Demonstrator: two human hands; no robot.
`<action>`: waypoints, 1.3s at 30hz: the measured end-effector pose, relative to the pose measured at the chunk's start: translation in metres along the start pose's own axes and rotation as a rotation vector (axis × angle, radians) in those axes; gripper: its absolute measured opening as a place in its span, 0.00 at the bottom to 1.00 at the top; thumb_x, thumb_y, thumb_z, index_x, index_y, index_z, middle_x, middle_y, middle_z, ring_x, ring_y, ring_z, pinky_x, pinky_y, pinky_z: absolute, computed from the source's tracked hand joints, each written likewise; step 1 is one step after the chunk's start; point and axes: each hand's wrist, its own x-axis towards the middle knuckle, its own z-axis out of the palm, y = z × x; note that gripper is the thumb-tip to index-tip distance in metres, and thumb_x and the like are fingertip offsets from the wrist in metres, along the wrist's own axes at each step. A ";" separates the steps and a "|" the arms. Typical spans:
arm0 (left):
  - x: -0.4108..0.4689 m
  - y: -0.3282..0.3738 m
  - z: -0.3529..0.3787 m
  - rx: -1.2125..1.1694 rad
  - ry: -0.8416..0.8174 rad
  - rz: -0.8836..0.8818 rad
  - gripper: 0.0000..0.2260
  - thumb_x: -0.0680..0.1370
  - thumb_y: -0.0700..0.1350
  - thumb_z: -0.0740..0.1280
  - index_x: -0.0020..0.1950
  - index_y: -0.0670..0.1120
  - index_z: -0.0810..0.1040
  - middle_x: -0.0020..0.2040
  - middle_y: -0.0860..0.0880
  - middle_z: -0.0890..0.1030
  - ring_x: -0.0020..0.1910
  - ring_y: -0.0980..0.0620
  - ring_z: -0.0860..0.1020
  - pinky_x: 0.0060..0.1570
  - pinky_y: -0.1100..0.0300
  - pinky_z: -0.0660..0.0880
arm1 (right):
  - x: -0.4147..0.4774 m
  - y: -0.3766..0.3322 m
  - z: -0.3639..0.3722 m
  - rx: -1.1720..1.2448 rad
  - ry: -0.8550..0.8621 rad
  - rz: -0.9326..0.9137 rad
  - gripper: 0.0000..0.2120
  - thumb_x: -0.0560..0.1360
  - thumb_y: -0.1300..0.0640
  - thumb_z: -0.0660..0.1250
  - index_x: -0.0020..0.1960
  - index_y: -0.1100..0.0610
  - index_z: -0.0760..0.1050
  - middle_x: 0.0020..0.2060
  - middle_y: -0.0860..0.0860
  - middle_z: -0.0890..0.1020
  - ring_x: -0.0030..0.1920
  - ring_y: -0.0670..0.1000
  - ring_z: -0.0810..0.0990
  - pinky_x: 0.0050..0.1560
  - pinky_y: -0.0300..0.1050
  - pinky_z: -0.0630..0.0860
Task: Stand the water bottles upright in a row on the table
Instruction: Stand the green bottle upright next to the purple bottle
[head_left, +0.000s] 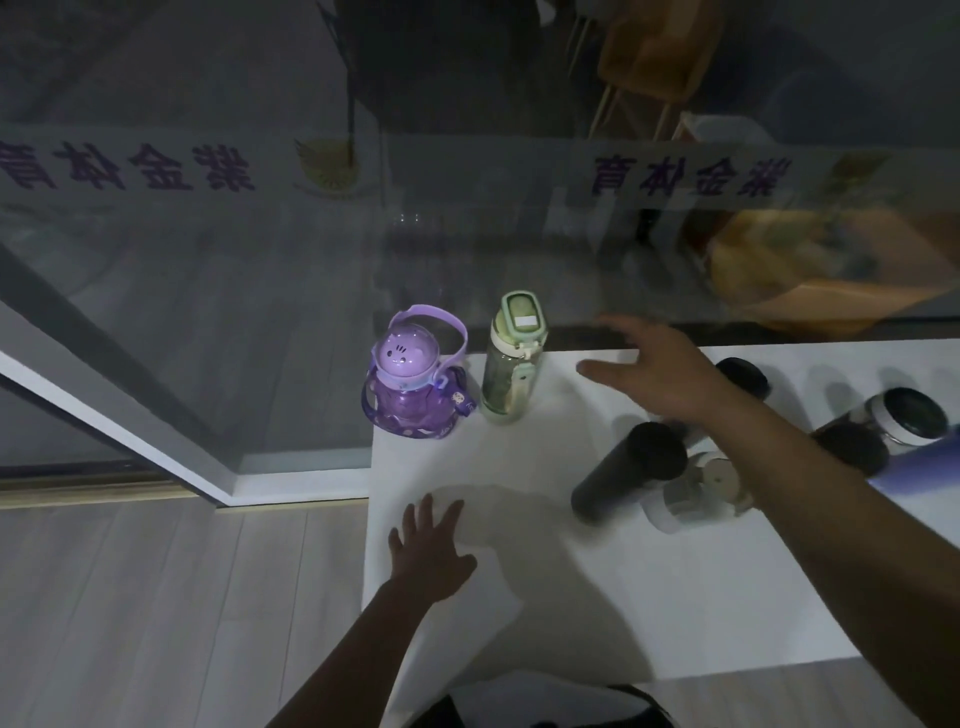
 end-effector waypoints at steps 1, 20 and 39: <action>0.001 0.006 0.001 -0.008 0.017 -0.007 0.36 0.75 0.57 0.64 0.79 0.59 0.48 0.80 0.47 0.42 0.79 0.42 0.43 0.75 0.41 0.47 | -0.014 0.010 -0.003 -0.034 -0.006 0.010 0.28 0.71 0.42 0.71 0.68 0.45 0.70 0.69 0.47 0.71 0.67 0.49 0.70 0.59 0.40 0.65; -0.015 0.068 0.053 -0.010 0.130 -0.201 0.38 0.75 0.62 0.63 0.78 0.59 0.46 0.80 0.48 0.42 0.79 0.41 0.43 0.74 0.37 0.52 | -0.042 0.103 0.007 0.103 -0.254 -0.153 0.29 0.69 0.59 0.74 0.67 0.47 0.70 0.62 0.48 0.73 0.60 0.51 0.75 0.61 0.49 0.75; -0.032 0.058 0.061 0.030 0.077 -0.160 0.37 0.76 0.60 0.62 0.78 0.63 0.42 0.80 0.50 0.39 0.79 0.42 0.41 0.72 0.33 0.53 | 0.099 0.076 0.009 0.039 -0.087 -0.173 0.29 0.67 0.59 0.76 0.65 0.48 0.72 0.62 0.55 0.75 0.59 0.59 0.75 0.57 0.53 0.77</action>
